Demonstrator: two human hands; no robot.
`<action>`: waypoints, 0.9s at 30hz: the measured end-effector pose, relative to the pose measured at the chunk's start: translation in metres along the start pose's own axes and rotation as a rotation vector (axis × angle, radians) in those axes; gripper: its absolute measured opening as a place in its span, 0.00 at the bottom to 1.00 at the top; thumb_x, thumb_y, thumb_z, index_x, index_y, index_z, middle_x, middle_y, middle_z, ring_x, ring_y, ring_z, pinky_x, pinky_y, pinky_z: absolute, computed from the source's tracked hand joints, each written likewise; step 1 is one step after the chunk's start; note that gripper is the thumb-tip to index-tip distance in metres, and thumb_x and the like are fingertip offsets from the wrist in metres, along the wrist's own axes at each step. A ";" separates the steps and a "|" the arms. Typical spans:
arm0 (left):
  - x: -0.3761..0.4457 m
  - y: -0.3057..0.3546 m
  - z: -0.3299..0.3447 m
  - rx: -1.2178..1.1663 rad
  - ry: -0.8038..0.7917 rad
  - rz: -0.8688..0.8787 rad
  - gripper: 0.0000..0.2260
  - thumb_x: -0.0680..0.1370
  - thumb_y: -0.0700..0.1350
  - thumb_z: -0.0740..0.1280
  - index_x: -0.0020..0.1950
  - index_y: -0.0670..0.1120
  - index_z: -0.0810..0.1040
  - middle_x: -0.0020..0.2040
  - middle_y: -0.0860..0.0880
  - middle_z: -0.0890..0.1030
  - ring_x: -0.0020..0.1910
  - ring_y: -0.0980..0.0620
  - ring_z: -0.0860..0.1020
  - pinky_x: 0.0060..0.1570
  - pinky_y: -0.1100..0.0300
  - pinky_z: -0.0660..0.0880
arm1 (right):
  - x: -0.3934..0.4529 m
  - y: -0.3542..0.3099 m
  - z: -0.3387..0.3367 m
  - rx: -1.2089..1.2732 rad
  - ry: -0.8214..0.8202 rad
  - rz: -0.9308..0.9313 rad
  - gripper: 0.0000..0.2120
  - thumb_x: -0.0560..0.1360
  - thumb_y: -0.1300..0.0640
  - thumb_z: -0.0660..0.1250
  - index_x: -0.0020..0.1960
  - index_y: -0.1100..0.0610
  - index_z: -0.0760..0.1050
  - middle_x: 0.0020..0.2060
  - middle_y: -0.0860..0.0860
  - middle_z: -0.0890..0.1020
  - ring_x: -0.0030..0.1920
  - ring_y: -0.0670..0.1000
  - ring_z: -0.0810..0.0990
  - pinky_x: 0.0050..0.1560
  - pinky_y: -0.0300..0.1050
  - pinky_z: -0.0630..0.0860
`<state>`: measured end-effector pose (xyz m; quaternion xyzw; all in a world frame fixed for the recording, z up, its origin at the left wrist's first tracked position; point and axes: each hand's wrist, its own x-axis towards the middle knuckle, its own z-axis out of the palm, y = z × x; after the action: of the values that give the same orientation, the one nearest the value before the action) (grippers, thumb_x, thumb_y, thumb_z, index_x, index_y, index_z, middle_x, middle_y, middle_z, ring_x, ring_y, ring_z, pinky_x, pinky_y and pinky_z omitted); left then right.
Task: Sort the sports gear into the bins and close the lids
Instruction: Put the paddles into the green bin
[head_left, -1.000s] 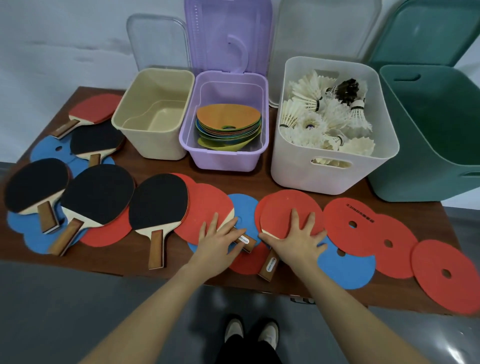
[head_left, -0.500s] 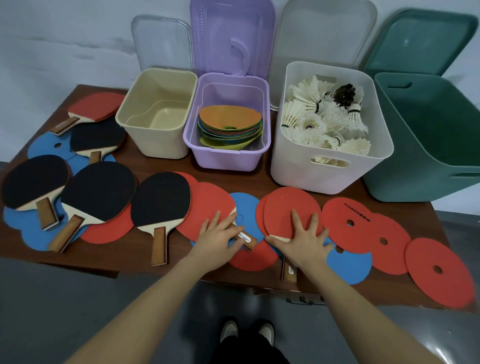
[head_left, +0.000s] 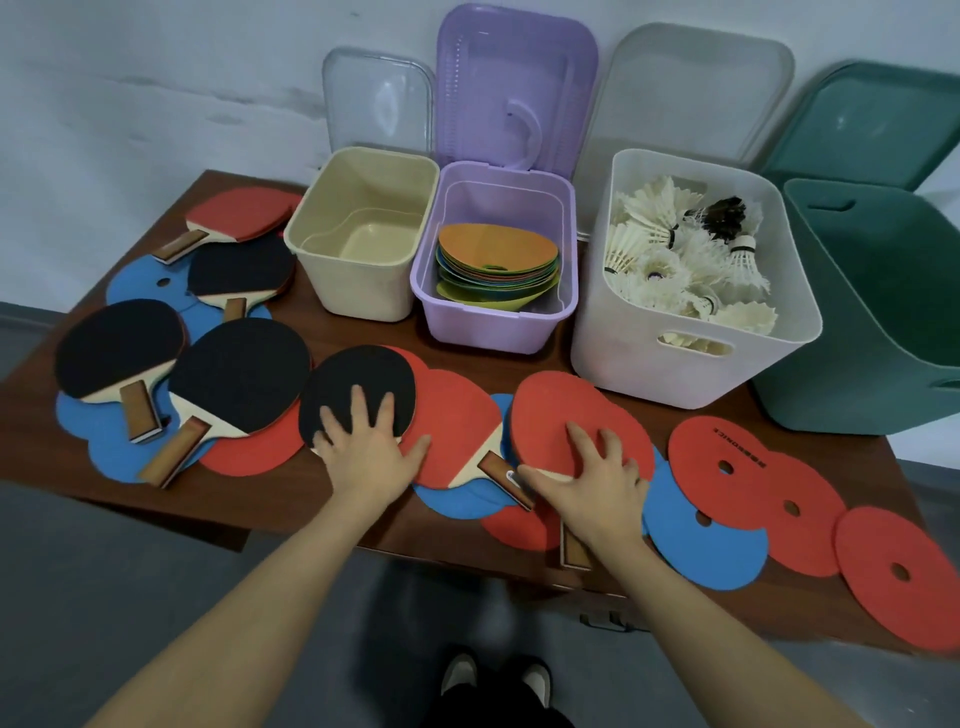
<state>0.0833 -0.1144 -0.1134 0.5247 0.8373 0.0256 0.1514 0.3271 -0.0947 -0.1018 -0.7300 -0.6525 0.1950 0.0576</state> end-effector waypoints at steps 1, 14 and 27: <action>0.003 -0.006 -0.001 0.007 -0.026 -0.051 0.37 0.73 0.70 0.55 0.76 0.55 0.49 0.77 0.46 0.45 0.73 0.31 0.46 0.68 0.37 0.49 | 0.000 -0.008 0.001 0.006 0.001 -0.025 0.43 0.61 0.23 0.60 0.71 0.39 0.60 0.73 0.51 0.60 0.67 0.64 0.63 0.66 0.60 0.59; 0.026 -0.035 -0.004 -0.145 -0.137 -0.147 0.46 0.63 0.76 0.61 0.75 0.62 0.45 0.77 0.50 0.43 0.69 0.32 0.55 0.68 0.43 0.56 | 0.015 -0.054 0.013 -0.082 -0.072 -0.159 0.43 0.61 0.23 0.61 0.72 0.40 0.59 0.74 0.50 0.58 0.69 0.64 0.60 0.66 0.60 0.58; 0.008 -0.009 -0.018 -0.096 0.006 -0.020 0.40 0.66 0.73 0.62 0.74 0.59 0.59 0.75 0.54 0.58 0.67 0.32 0.59 0.62 0.45 0.63 | -0.001 -0.031 -0.010 -0.072 -0.003 -0.229 0.45 0.59 0.19 0.55 0.71 0.39 0.60 0.73 0.49 0.59 0.69 0.62 0.61 0.66 0.60 0.60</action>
<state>0.0672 -0.1095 -0.1000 0.5085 0.8408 0.0656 0.1739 0.3018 -0.0892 -0.0815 -0.6519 -0.7385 0.1644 0.0522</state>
